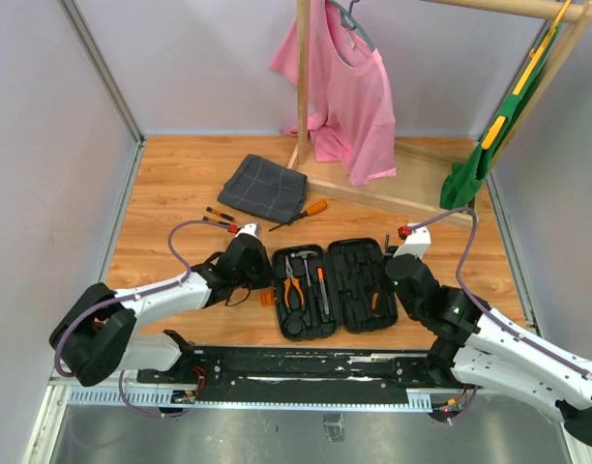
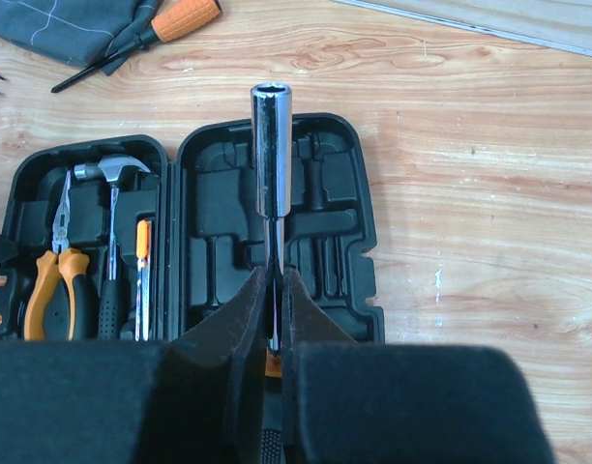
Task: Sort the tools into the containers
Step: Adjust the storage box at the center of the board.
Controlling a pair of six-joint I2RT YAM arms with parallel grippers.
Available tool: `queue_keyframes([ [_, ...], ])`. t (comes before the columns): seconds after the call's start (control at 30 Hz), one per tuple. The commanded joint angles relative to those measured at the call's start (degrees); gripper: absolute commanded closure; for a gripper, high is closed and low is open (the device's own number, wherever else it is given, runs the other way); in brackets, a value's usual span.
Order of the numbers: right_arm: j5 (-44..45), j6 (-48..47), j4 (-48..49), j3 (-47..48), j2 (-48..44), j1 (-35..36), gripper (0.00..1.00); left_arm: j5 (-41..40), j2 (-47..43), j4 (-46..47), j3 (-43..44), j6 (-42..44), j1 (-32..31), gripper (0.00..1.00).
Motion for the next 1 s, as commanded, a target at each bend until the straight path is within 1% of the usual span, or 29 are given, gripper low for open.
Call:
queue_keyframes([
  [0.0,0.4,0.2,-0.5,-0.7,-1.5,-1.0,0.93,0.9,2.2,0.9,-0.2,4.3,3.0,0.94],
  [0.13,-0.3,0.1,-1.0,-0.4,-1.3,-1.0,0.92,3.6,3.4,1.9,0.3,8.5,5.6,0.99],
  [0.23,-1.4,0.0,-1.4,0.5,-0.3,-1.0,0.92,4.3,4.4,2.0,1.5,10.9,5.7,1.00],
  [0.4,-4.5,1.1,-1.2,1.7,2.2,-1.0,0.91,4.4,4.7,1.0,3.3,11.7,5.8,0.99],
  [0.43,-5.4,1.2,-0.9,1.9,2.9,-1.1,0.92,4.2,4.4,0.7,3.5,11.6,5.8,0.95],
  [0.5,-7.0,2.2,-0.5,2.5,4.2,-1.3,0.95,3.6,3.3,0.1,3.8,11.3,5.8,0.82],
  [0.57,-9.0,3.5,1.4,2.6,5.4,-1.8,0.98,3.2,2.0,-0.3,3.9,10.9,5.8,0.73],
  [0.6,-9.9,3.7,2.8,2.4,5.8,-2.2,0.98,2.9,1.3,-0.5,4.0,10.7,5.8,0.71],
  [0.73,-17.1,5.5,7.0,1.7,8.6,-4.7,0.99,2.6,-1.1,-1.5,4.5,10.0,5.8,0.65],
  [0.87,-23.4,7.2,9.9,1.7,12.9,-7.7,0.99,1.8,-3.1,-2.9,5.0,9.8,5.8,0.62],
  [0.97,-26.6,7.2,11.8,2.3,16.0,-8.7,0.99,2.0,-4.5,-3.6,5.1,10.1,5.8,0.60],
])
